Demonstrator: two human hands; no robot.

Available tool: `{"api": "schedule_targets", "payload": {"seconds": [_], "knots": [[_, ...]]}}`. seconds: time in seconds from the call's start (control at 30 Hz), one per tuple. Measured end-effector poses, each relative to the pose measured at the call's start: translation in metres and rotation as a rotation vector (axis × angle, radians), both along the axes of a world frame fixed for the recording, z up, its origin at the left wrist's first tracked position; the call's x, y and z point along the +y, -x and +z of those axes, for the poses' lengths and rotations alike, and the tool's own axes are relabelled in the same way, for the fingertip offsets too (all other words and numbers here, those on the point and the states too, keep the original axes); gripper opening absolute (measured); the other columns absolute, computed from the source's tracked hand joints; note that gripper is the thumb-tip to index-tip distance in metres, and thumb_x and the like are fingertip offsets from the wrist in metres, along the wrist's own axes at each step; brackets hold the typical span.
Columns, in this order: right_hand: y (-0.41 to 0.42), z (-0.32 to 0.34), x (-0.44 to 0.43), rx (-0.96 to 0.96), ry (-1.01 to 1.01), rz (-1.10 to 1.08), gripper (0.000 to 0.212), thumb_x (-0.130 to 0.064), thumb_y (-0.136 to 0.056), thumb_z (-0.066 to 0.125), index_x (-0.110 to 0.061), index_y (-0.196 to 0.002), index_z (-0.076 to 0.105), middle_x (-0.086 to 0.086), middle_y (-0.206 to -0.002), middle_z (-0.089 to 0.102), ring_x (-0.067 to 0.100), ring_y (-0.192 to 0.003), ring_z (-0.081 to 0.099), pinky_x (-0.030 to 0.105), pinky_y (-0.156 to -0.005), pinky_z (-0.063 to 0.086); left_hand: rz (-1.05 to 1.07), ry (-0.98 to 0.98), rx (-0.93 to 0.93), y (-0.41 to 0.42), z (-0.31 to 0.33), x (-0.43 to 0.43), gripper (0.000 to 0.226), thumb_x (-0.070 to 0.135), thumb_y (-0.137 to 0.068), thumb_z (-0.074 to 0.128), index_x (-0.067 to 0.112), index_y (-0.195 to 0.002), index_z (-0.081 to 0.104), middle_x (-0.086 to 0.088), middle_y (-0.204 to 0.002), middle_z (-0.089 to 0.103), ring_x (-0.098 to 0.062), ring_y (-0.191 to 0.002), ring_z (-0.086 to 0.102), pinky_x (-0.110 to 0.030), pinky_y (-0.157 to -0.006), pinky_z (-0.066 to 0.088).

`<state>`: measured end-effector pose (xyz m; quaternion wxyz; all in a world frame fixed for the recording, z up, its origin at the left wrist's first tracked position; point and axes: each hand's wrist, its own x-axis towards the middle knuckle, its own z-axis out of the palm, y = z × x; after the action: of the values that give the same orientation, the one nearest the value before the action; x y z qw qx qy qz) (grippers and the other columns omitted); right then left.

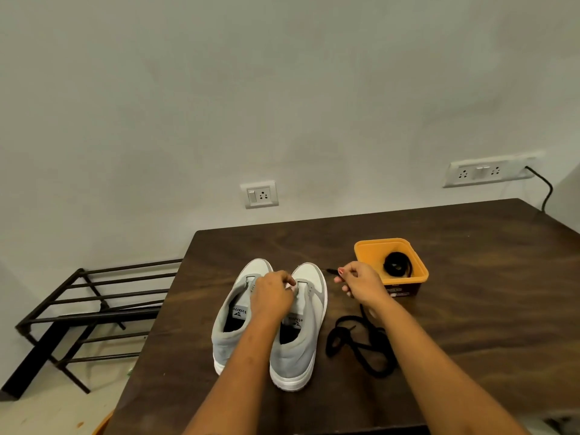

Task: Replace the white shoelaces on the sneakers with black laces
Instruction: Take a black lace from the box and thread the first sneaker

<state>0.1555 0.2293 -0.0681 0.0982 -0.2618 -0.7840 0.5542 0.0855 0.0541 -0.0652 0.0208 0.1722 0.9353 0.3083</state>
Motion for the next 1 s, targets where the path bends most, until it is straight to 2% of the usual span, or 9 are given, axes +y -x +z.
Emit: {"api": "schedule_targets", "payload": {"seconds": [0.07,0.17,0.27,0.37,0.53,0.7,0.87,1.0], "knots": [[0.005,-0.011,-0.001,-0.034,-0.028,0.017,0.02,-0.009,-0.099,0.044,-0.008,-0.104,0.062,0.003,-0.09,0.068,0.007,-0.073,0.058,0.022,-0.066,0.043,-0.03,0.156,-0.022,0.005,-0.007,0.007,0.015,0.022,-0.086,0.058,0.026,-0.09,0.073,0.0,-0.113,0.064,-0.022,-0.105,0.055,-0.037,-0.09,0.048],[0.012,-0.022,-0.003,-0.066,-0.135,0.084,0.029,-0.005,-0.097,0.042,-0.012,-0.108,0.068,-0.001,-0.097,0.065,0.013,-0.097,0.058,0.023,-0.079,0.038,-0.057,0.273,-0.088,0.007,-0.015,0.018,0.031,0.03,-0.095,0.047,0.019,-0.111,0.07,-0.004,-0.14,0.041,-0.028,-0.128,0.034,-0.038,-0.103,0.037],[0.018,-0.032,-0.002,-0.09,-0.212,0.089,0.019,-0.012,-0.094,0.055,-0.013,-0.1,0.073,-0.001,-0.098,0.069,0.015,-0.096,0.061,0.022,-0.075,0.039,-0.07,0.261,-0.148,0.01,-0.021,0.026,0.035,0.026,-0.097,0.04,0.015,-0.117,0.067,-0.009,-0.146,0.031,-0.032,-0.132,0.026,-0.037,-0.109,0.027],[0.023,-0.036,-0.002,-0.066,-0.257,0.028,0.014,-0.016,-0.089,0.065,-0.011,-0.096,0.075,0.003,-0.096,0.072,0.016,-0.092,0.063,0.021,-0.073,0.04,-0.065,0.24,-0.179,0.015,-0.025,0.032,0.03,0.023,-0.095,0.045,0.018,-0.114,0.068,-0.009,-0.146,0.031,-0.032,-0.132,0.026,-0.036,-0.109,0.026],[0.035,-0.044,-0.004,-0.107,-0.331,0.019,0.014,-0.023,-0.087,0.068,-0.016,-0.096,0.076,0.001,-0.1,0.071,0.012,-0.089,0.063,0.021,-0.074,0.046,-0.026,0.174,-0.176,0.029,-0.036,0.037,0.026,0.021,-0.093,0.051,0.023,-0.109,0.071,-0.008,-0.138,0.041,-0.029,-0.128,0.035,-0.034,-0.105,0.028],[0.043,-0.044,-0.009,-0.194,-0.459,0.079,0.016,-0.025,-0.093,0.06,-0.02,-0.102,0.072,0.0,-0.109,0.06,0.017,-0.096,0.061,0.026,-0.076,0.047,0.034,0.144,-0.222,0.04,-0.047,0.04,0.022,0.023,-0.088,0.058,0.027,-0.104,0.073,-0.006,-0.125,0.051,-0.028,-0.123,0.044,-0.035,-0.107,0.025],[0.043,-0.04,-0.016,-0.24,-0.626,0.129,0.021,-0.025,-0.097,0.051,-0.023,-0.11,0.067,0.002,-0.113,0.055,0.021,-0.099,0.06,0.025,-0.069,0.041,0.079,0.075,-0.228,0.043,-0.053,0.042,0.019,0.018,-0.082,0.06,0.027,-0.086,0.077,-0.004,-0.109,0.065,-0.028,-0.109,0.055,-0.036,-0.099,0.04],[0.044,-0.043,-0.019,-0.222,-0.62,0.107,0.021,-0.026,-0.098,0.049,-0.023,-0.111,0.066,0.002,-0.114,0.055,0.02,-0.098,0.059,0.024,-0.069,0.039,0.082,0.049,-0.215,0.046,-0.057,0.042,0.018,0.017,-0.084,0.061,0.025,-0.087,0.077,-0.002,-0.105,0.069,-0.024,-0.11,0.055,-0.041,-0.107,0.034]]}}
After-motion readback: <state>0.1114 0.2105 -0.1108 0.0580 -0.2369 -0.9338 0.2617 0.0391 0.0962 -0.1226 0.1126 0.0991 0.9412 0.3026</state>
